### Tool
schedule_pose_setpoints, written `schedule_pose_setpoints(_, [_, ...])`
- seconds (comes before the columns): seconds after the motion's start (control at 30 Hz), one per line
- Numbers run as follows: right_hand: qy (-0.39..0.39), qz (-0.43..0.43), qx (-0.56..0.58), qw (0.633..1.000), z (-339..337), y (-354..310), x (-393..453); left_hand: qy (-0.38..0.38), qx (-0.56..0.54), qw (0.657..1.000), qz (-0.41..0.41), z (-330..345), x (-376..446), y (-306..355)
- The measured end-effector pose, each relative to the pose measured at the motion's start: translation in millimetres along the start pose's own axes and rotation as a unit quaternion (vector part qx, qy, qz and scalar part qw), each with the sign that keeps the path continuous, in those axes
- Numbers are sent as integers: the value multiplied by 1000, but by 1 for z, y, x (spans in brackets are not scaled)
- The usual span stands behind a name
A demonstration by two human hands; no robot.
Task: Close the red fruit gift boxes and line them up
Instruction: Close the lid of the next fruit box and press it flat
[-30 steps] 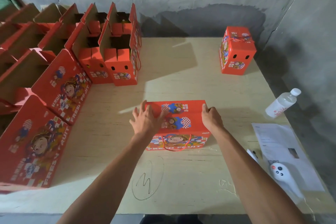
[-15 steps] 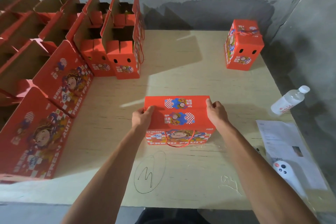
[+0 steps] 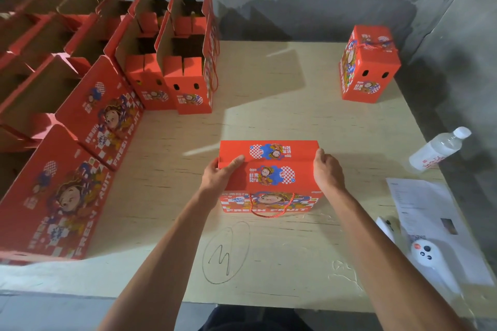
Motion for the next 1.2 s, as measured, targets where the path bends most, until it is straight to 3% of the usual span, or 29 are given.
schedule_pose_setpoints(0.27, [35, 14, -68, 997, -4, -13, 1, 41, -7, 999, -5, -7, 3, -2])
schedule_pose_setpoints(0.37, [30, 8, -50, 998, -5, -8, -1, 44, 20, 999, 10, -7, 2, 0])
schedule_pose_setpoints(0.57, [-12, -31, 4, 999, 1, 0, -11, -42, -3, 999, -11, 7, 4, -3])
schedule_pose_setpoints(0.7, [-39, -55, 44, 997, 4, -4, -15, -27, -30, 999, -17, 5, 6, -6])
schedule_pose_setpoints(0.97, [-50, -41, 10, 998, 3, -9, -11, -7, -46, 998, -36, 0, 10, -9])
schedule_pose_setpoints(1.2, [-72, -36, 91, 993, 3, -7, -9, 28, -51, 997, -52, -5, 12, -13])
Point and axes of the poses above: each hand's wrist, its own x-axis towards the middle knuckle, its own z-axis out of the palm, y = z × x, the point moved 9 cm from there along x, towards the middle knuckle, and after that the axes turned 15 degrees about -y, right-handed, at the moved point
